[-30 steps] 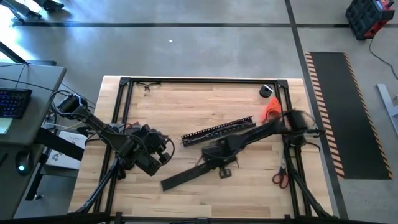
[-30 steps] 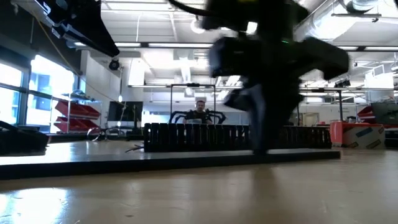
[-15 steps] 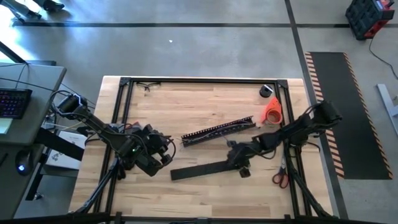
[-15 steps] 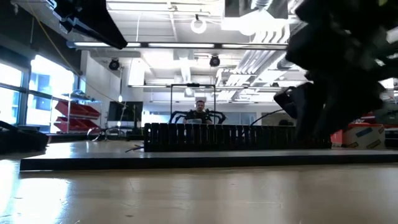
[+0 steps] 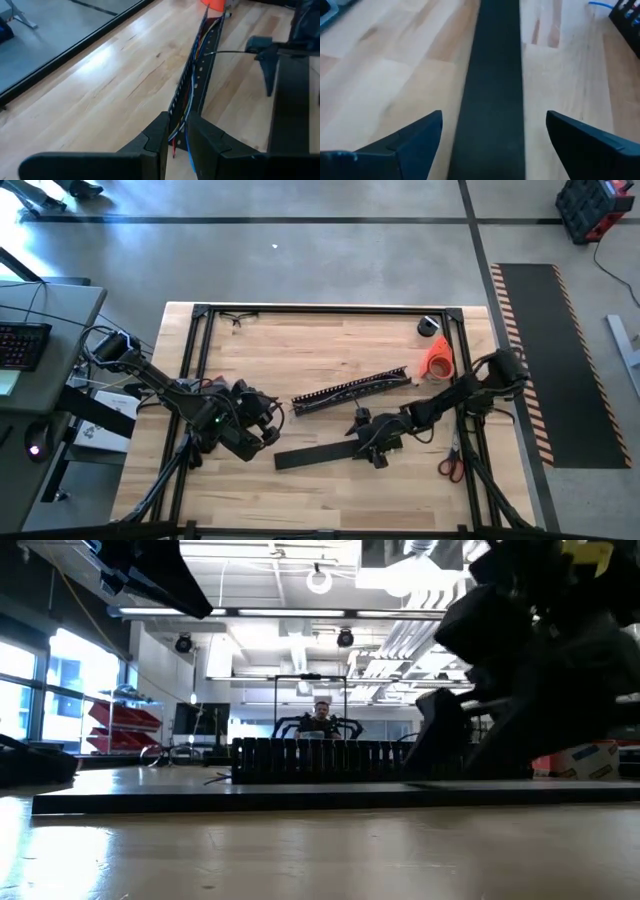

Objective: Ziptie cables
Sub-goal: Close the black cable duct

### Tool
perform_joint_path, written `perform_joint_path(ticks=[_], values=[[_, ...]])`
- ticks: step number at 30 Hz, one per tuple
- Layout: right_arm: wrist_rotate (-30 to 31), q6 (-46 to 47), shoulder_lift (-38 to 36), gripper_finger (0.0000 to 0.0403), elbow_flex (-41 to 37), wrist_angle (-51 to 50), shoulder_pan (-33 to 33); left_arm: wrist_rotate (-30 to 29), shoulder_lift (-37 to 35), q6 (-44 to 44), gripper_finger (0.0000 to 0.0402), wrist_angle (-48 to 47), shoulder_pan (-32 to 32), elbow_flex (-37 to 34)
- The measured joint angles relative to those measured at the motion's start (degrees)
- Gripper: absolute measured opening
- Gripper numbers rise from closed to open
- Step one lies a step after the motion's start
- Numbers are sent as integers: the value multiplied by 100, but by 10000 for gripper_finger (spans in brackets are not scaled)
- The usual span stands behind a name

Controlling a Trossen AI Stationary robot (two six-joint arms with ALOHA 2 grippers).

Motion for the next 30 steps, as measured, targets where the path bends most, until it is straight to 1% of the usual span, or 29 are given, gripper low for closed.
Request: perform_joint_path(ticks=[4, 8, 10, 15, 18, 22, 23, 30], values=[[329, -101, 397, 330, 162, 48, 2, -13, 34, 77, 50, 220, 0, 0], [349, -101, 671, 320, 244, 426, 22, -17, 198, 352, 50, 566, 0, 0], [466, -62, 783, 319, 268, 574, 39, -28, 320, 508, 50, 791, -2, 0], [632, 28, 1039, 314, 270, 702, 44, -47, 633, 743, 50, 1230, 0, 0], [662, 37, 1155, 287, 274, 764, 44, -146, 817, 634, 50, 1425, -2, 0], [684, 24, 1246, 213, 290, 747, 37, -283, 952, 392, 50, 1520, 42, -3], [694, 7, 1271, 205, 292, 763, 32, -282, 971, 354, 50, 1516, 61, -4], [665, -65, 1181, 205, 295, 651, -56, -260, 975, 241, 50, 1584, 111, -4]])
